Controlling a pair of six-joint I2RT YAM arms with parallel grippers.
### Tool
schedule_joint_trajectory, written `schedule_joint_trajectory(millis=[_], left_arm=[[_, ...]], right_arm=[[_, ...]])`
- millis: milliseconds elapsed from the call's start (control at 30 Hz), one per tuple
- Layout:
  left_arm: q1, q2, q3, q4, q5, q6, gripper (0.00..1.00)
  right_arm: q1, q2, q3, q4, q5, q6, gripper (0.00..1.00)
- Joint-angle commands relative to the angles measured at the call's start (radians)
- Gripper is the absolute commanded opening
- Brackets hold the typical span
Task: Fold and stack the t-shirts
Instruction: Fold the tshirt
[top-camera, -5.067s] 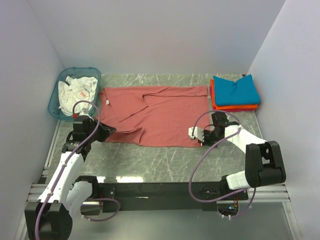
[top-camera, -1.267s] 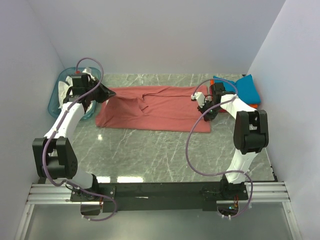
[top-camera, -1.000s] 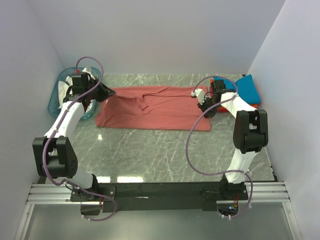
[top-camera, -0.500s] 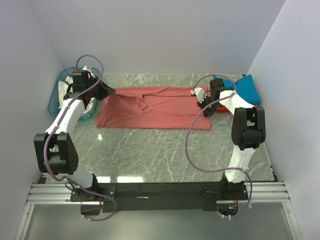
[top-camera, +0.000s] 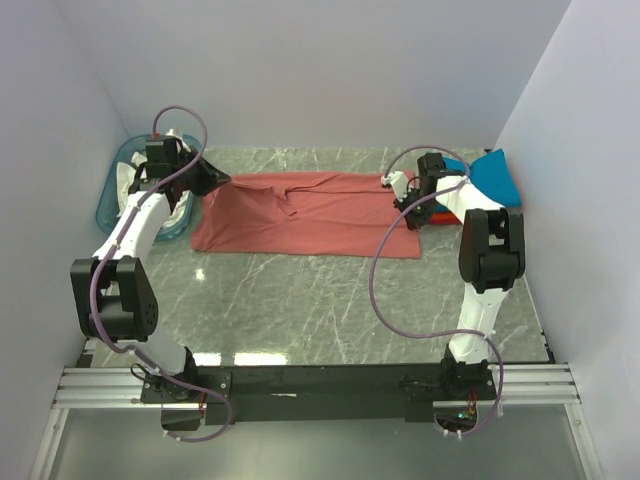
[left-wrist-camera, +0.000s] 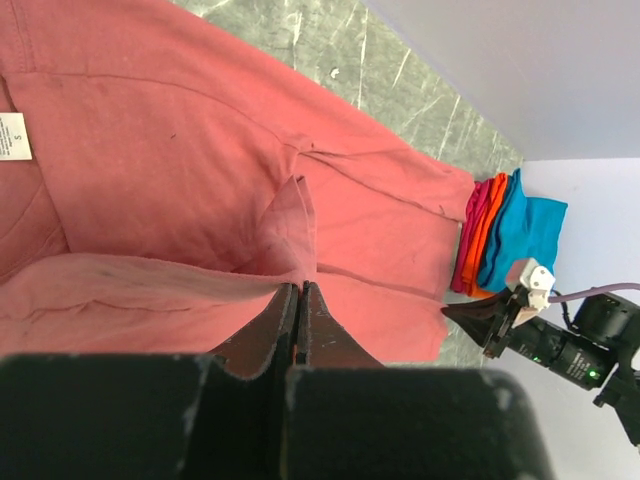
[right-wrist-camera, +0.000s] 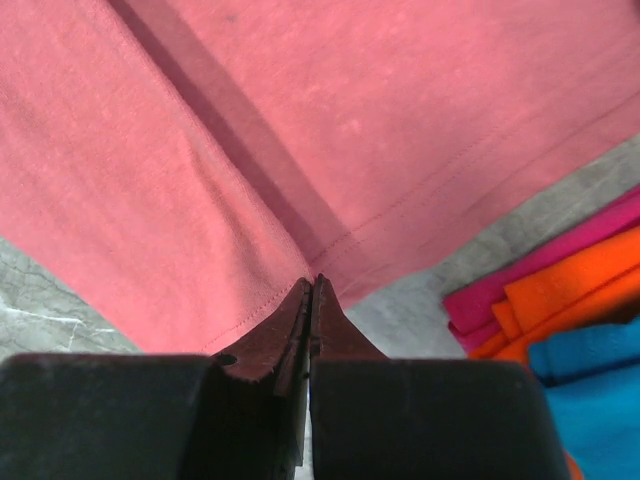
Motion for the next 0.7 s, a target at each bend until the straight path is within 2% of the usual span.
schedule_joint_trajectory(millis=[0, 667], left_arm=[[0.006, 0.009, 0.047, 0.018, 0.011, 0.027, 0.01], [0.021, 0.11, 0.131, -0.015, 0.022, 0.043, 0.01]], right_arm=[[-0.011, 0.015, 0.068, -0.006, 0.018, 0.013, 0.0], [-0.011, 0.071, 0.13, -0.018, 0.041, 0.028, 0.0]])
